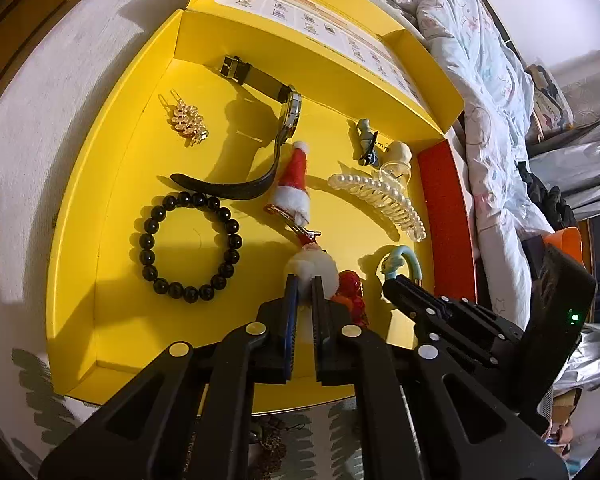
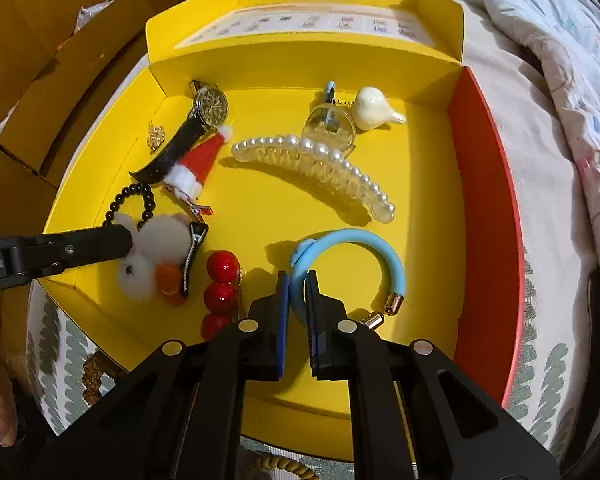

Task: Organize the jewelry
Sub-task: 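Grasp the white bunny hair clip with left tool while right grasps the blue bangle, then lift the bunny clip and blue bangle out of the box over the bedspread, then lower bunny clip and blue bangle onto the bedspread and open both tools, then move left tool into box toward black bead bracelet while right approaches red cherry clip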

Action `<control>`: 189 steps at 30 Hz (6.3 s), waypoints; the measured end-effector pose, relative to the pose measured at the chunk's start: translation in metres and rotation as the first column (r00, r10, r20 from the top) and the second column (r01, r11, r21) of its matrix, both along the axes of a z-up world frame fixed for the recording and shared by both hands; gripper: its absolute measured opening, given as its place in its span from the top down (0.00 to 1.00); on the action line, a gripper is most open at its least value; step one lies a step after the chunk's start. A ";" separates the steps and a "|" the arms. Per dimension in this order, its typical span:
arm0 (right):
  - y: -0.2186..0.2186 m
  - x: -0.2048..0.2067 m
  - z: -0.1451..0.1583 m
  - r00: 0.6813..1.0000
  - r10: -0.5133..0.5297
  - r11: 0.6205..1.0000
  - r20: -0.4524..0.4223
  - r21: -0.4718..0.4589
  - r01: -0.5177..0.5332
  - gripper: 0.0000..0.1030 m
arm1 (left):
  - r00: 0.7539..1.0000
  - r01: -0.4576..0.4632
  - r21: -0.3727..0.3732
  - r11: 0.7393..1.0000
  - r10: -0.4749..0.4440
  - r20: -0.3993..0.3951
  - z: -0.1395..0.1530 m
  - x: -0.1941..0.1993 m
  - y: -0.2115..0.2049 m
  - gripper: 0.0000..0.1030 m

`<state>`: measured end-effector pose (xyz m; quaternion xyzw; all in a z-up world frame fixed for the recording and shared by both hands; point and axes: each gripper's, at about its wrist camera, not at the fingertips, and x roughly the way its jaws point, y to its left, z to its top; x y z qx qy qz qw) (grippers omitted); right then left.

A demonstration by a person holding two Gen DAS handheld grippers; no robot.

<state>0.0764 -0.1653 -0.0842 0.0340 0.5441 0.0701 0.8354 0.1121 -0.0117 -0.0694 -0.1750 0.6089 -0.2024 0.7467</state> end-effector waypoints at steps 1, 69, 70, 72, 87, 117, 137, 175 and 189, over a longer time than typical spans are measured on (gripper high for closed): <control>-0.001 0.000 0.001 1.000 -0.002 1.000 -0.002 0.003 0.002 0.91 | 1.000 0.000 -0.001 1.000 0.000 0.000 0.000 0.000 0.000 0.94; 0.059 0.003 -0.012 0.997 -0.009 0.980 -0.076 -0.199 -0.007 0.72 | 0.991 -0.007 -0.065 0.998 0.016 0.131 0.055 -0.026 0.020 0.94; 0.064 0.002 -0.014 0.998 -0.005 0.975 -0.069 -0.222 -0.010 0.72 | 0.991 -0.009 -0.066 0.998 0.017 0.131 0.055 -0.026 0.020 0.94; 0.070 0.002 -0.015 0.999 -0.002 0.968 -0.051 -0.251 -0.011 0.72 | 0.991 -0.014 -0.063 0.998 0.022 0.131 0.056 -0.025 0.021 0.94; 0.054 0.007 -0.007 0.999 -0.034 0.991 -0.020 -0.131 0.031 0.91 | 0.990 -0.038 -0.071 0.997 0.047 0.131 0.057 -0.023 0.033 0.94; -0.075 -0.109 0.114 0.980 -0.150 0.970 0.129 0.209 0.121 0.91 | 0.987 -0.032 -0.034 0.999 0.037 0.158 0.070 -0.090 0.071 0.94; -0.080 -0.133 -0.007 0.977 -0.169 0.985 -0.133 0.013 0.172 0.91 | 0.993 -0.114 0.222 0.968 0.119 -0.011 -0.006 -0.115 0.116 0.93; 0.028 -0.066 0.063 0.992 0.012 0.995 0.124 0.101 -0.025 0.50 | 0.991 -0.057 0.063 0.996 0.049 0.127 0.038 -0.041 0.044 0.24; 0.058 -0.029 0.023 0.995 0.089 0.995 0.055 0.044 -0.091 0.50 | 0.995 -0.077 0.228 0.971 0.059 0.085 0.007 -0.010 0.026 0.24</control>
